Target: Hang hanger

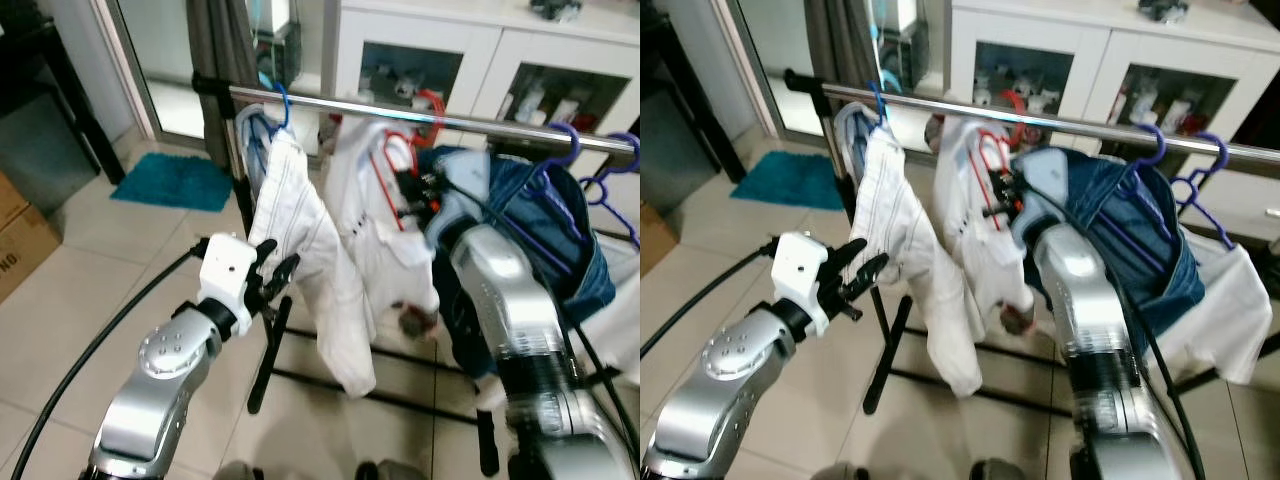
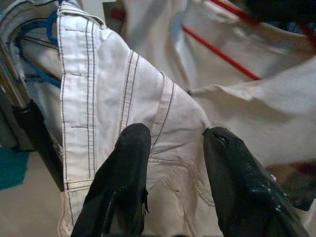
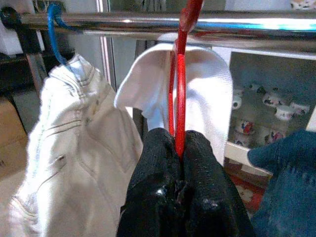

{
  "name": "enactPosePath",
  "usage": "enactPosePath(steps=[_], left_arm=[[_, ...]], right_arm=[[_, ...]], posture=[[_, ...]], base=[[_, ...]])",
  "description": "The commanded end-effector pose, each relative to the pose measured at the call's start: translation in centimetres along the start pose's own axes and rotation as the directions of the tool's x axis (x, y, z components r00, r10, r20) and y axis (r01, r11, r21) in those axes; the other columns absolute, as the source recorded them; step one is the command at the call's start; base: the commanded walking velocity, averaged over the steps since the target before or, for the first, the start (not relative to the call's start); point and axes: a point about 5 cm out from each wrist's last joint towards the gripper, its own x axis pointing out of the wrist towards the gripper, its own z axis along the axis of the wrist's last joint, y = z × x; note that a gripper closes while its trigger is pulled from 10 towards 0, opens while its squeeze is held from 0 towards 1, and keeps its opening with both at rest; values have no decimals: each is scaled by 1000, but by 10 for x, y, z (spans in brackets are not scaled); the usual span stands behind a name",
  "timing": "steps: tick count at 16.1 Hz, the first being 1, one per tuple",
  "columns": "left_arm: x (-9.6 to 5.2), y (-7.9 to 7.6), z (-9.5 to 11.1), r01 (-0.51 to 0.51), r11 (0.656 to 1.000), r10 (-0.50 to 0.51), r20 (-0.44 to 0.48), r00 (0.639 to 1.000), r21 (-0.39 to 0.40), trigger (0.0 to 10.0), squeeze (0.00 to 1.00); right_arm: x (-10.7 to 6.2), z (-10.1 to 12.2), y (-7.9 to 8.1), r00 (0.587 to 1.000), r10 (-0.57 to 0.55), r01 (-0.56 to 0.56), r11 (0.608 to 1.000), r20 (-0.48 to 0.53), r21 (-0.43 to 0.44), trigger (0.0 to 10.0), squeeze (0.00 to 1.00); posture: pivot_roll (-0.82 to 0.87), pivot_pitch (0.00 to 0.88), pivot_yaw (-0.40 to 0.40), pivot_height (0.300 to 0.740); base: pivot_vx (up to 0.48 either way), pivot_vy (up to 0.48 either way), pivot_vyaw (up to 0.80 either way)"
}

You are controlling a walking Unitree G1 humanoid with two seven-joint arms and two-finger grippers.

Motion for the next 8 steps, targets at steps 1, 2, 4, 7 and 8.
enactPosePath(steps=[1, 2, 4, 7, 8], left_arm=[[-1, 2, 1, -17, 1000, 17, 2, 1000, 2, 10000, 0], [-1, 2, 1, -18, 1000, 18, 2, 1000, 2, 10000, 0], [-1, 4, 1, -21, 1000, 21, 1, 1000, 3, 10000, 0], [-1, 6, 1, -27, 1000, 27, 1, 1000, 6, 10000, 0], [-1, 6, 1, -28, 1000, 28, 0, 1000, 6, 10000, 0]], right_arm=[[-5, 13, -1, 999, -15, 14, 1000, 47, 18, 0, 0], [-10, 9, 2, 1000, -10, 9, 1000, 30, 26, 0, 0], [-16, 5, 5, 1000, -12, 12, 999, 13, 30, 0, 0], [-20, 7, 5, 1000, -12, 12, 1000, -11, 6, 0, 0], [-21, 7, 5, 1000, -15, 15, 1000, -21, -2, 0, 0]], posture=[[-83, 60, 1, 740], [-83, 60, 1, 740], [-86, 60, 5, 740], [-84, 59, 2, 740], [-84, 59, 1, 740]], base=[[0, 0, 0], [0, 0, 0], [0, 0, 0], [-82, 0, 0], [-262, 0, 0]])
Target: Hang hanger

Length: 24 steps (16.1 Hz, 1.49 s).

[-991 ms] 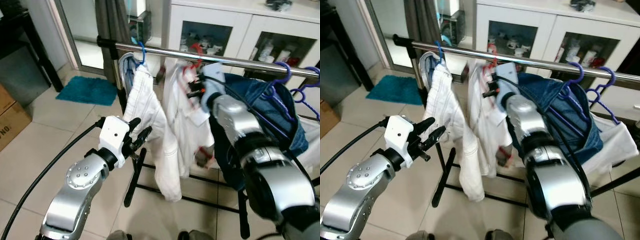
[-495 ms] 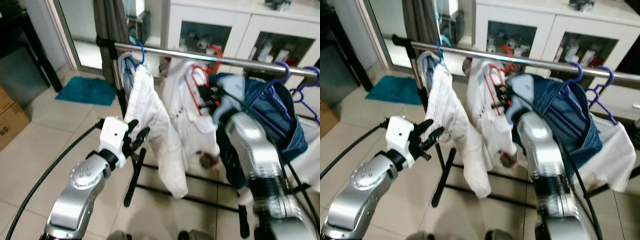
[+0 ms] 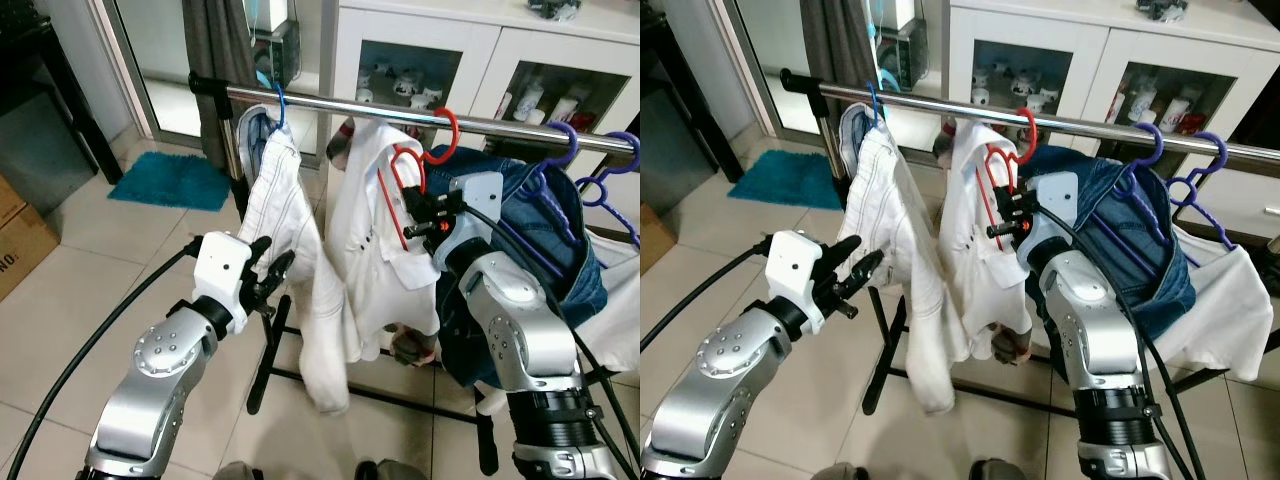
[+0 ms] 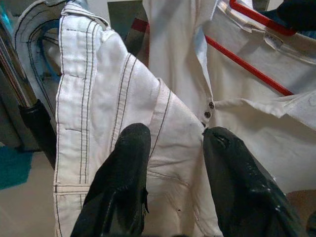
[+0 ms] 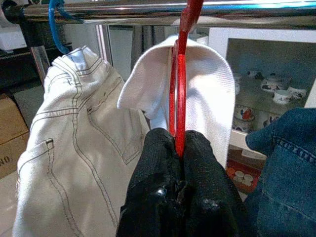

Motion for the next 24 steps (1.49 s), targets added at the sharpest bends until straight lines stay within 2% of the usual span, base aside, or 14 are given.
enactPosePath(steps=[1, 20, 22, 23, 24], left_arm=[[0, 2, 0, -13, 1000, 13, -5, 1000, 5, 10000, 0], [4, 6, 1, -13, 1000, 13, -2, 1000, 14, 10000, 0], [7, 6, 4, -9, 1000, 9, 4, 1000, 4, 10000, 0], [12, 6, 10, 25, 1000, -24, 46, 999, -17, 10000, 1000], [17, 8, 15, 40, 999, -39, 73, 997, -17, 10000, 1000]], right_arm=[[-3, 3, -1, 1000, -10, 10, 1000, 6, -19, 0, 0], [-9, 8, -4, 1000, -14, 13, 998, -15, -64, 0, 0], [-10, 10, -3, 1000, 0, -1, 998, -12, -65, 0, 0], [-12, 13, 4, 997, 72, -72, 996, 0, -46, 0, 0], [-13, 15, 11, 990, 141, -141, 990, 10, -33, 0, 0]], posture=[[-83, 58, 0, 740], [-97, 67, 6, 740], [-97, 67, 6, 740], [-102, 66, 8, 740], [-105, 65, 8, 740]], base=[[-262, 0, 0], [-258, 0, 0], [0, 0, 0], [0, 0, 0], [0, 0, 0]])
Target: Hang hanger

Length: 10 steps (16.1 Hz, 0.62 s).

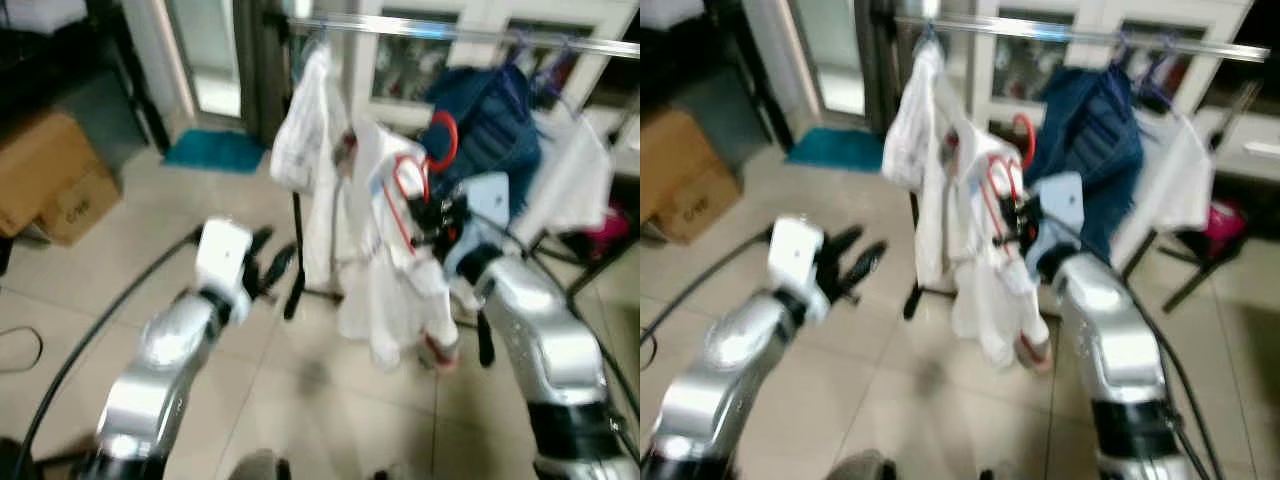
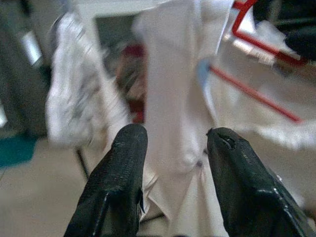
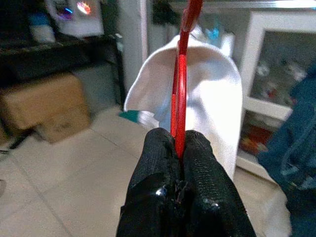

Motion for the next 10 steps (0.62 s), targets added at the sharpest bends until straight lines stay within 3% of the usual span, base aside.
enactPosePath(steps=[1, 3, 4, 5, 6, 8, 9, 10], left_arm=[[2, 6, 0, -4, 999, 4, -2, 1000, 31, 10000, 1000], [15, 13, 2, -25, 995, 26, -9, 1000, 97, 10000, 1000], [24, 16, 4, -19, 993, 20, -11, 1000, 114, 10000, 918], [33, 16, 6, 11, 994, -11, -2, 1000, 111, 10000, 267], [41, 15, 8, 44, 994, -45, 4, 999, 104, 10000, 0], [53, 14, 11, 73, 991, -75, 15, 997, 110, 10000, 0], [60, 13, 13, 90, 989, -94, 33, 995, 116, 8196, 0], [66, 9, 17, 106, 988, -114, 66, 991, 116, 510, 0]], right_arm=[[1, 8, 12, 996, 77, -77, 997, 39, 13, 0, 0], [0, 12, 20, 990, 133, -135, 991, 55, 19, 0, 0], [0, 14, 24, 985, 161, -163, 986, 65, 20, 0, 0], [0, 16, 27, 980, 185, -188, 982, 77, 23, 0, 0], [-1, 18, 29, 976, 203, -205, 978, 83, 24, 0, 0], [-2, 20, 31, 972, 218, -221, 975, 92, 28, 0, 0], [-2, 22, 32, 969, 228, -231, 972, 99, 29, 0, 0], [-4, 23, 35, 964, 244, -248, 968, 108, 28, 0, 0]], posture=[[-108, 65, 8, 740], [-116, 62, 3, 740], [-119, 62, 2, 740], [-122, 60, 2, 740], [-126, 57, 5, 740], [-135, 52, 10, 740], [-137, 51, 12, 740], [-140, 48, 13, 740]], base=[[0, 0, 0], [0, 0, 0], [0, 0, 0], [0, 0, 0], [0, 0, 0], [0, 0, 0], [0, 0, 0], [0, 0, 0]])
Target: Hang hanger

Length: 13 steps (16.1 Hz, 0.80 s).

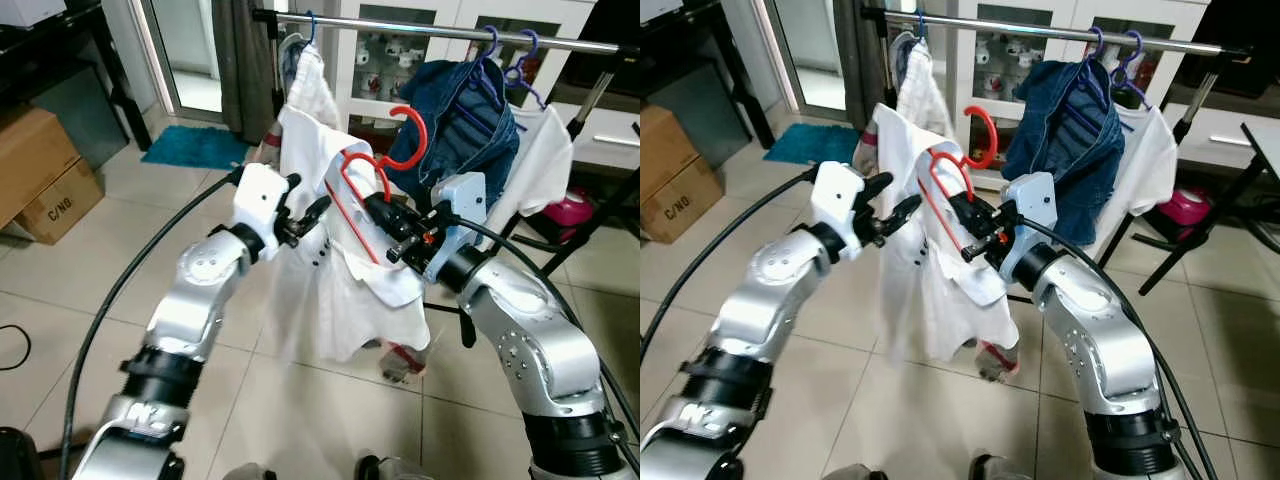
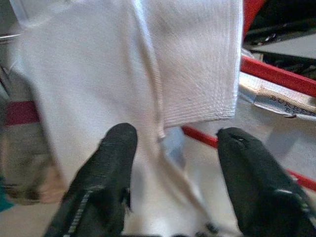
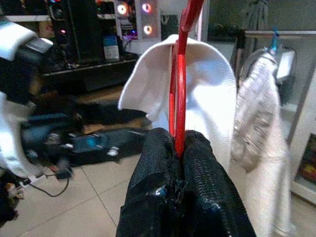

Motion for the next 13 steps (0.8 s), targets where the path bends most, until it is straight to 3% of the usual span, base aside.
enactPosePath(steps=[1, 7, 13], left_arm=[[7, -1, 7, 17, 1000, -18, 35, 999, 17, 0, 0], [15, 0, 9, 4, 999, -7, 74, 997, 37, 0, 0], [17, 17, 14, -79, 995, 73, 102, 992, 60, 0, 0]], right_arm=[[0, 10, 6, 998, 40, -40, 999, 45, -3, 0, 0], [1, 10, 12, 996, 71, -71, 997, 61, 9, 0, 0], [1, 10, 16, 993, 93, -94, 995, 72, 22, 0, 0]], posture=[[-140, 48, 13, 740], [-140, 38, 14, 740], [-138, 18, 10, 740]], base=[[0, 0, 0], [0, 0, 0], [0, 0, 0]])
